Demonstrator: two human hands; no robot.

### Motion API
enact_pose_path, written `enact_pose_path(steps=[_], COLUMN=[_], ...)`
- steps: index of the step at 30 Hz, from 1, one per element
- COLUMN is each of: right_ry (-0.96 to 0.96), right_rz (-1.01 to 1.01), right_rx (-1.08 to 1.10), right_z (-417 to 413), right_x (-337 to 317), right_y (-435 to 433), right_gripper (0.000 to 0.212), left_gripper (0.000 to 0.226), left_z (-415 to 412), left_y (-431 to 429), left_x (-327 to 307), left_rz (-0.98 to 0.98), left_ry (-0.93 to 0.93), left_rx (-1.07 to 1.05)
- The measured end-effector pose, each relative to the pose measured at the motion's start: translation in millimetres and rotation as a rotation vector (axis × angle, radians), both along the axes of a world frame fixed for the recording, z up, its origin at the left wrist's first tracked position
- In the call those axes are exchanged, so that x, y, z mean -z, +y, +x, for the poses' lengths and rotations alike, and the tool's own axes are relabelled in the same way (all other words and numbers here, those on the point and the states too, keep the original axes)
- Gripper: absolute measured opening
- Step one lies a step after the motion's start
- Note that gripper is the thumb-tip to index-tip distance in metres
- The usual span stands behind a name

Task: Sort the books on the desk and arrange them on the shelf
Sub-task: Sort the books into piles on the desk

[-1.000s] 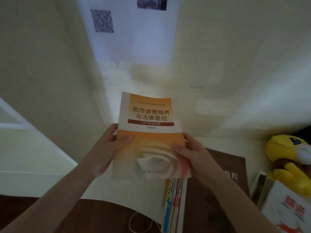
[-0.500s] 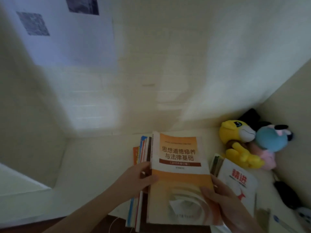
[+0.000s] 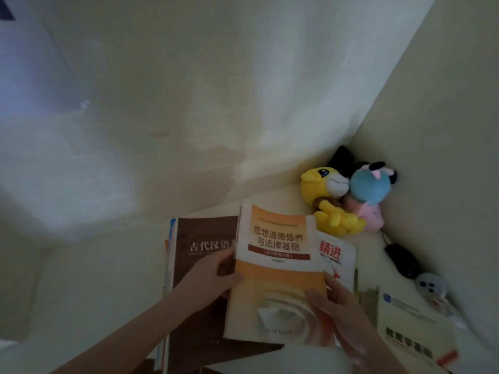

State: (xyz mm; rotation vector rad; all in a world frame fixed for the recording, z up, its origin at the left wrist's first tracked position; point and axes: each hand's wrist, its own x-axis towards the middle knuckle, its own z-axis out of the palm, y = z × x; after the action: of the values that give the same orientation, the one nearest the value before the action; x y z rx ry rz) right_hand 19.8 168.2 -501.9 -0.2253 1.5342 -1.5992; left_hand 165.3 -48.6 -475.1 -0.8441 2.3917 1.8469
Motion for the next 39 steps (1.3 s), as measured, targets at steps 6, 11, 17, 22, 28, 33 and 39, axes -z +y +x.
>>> enact_pose_path(steps=[6,11,17,22,28,33,39], right_ry=[-0.048,-0.012,0.011,0.073,0.129,0.146,0.171], right_rz=[-0.036,-0.043,-0.021,0.036,0.112,0.192,0.345], right_rx=[0.122,0.182,0.224,0.285,0.351,0.395,0.472], right_z=[-4,-8,-15,-24,-39,-50,-64], right_x=[12,21,38,42,50,62,90], right_y=[25,48,77,108,155,197,250], right_gripper=[0.063,0.056,0.074,0.077,0.044,0.068,0.037], left_gripper=[0.081,0.089,0.082,0.084,0.077,0.089,0.082], left_z=[-26,-41,-61,-83,-116,-149,-176], left_y=[24,39,64,87,122,163,216], left_x=[10,22,29,31,30,48,70], left_rz=[0.154,0.187,0.169,0.222,0.174,0.123,0.022], left_ry=[-0.054,-0.056,-0.031,-0.064,-0.204,-0.336,-0.349], left_rx=[0.111,0.175,0.231,0.334,0.531,0.567,0.666])
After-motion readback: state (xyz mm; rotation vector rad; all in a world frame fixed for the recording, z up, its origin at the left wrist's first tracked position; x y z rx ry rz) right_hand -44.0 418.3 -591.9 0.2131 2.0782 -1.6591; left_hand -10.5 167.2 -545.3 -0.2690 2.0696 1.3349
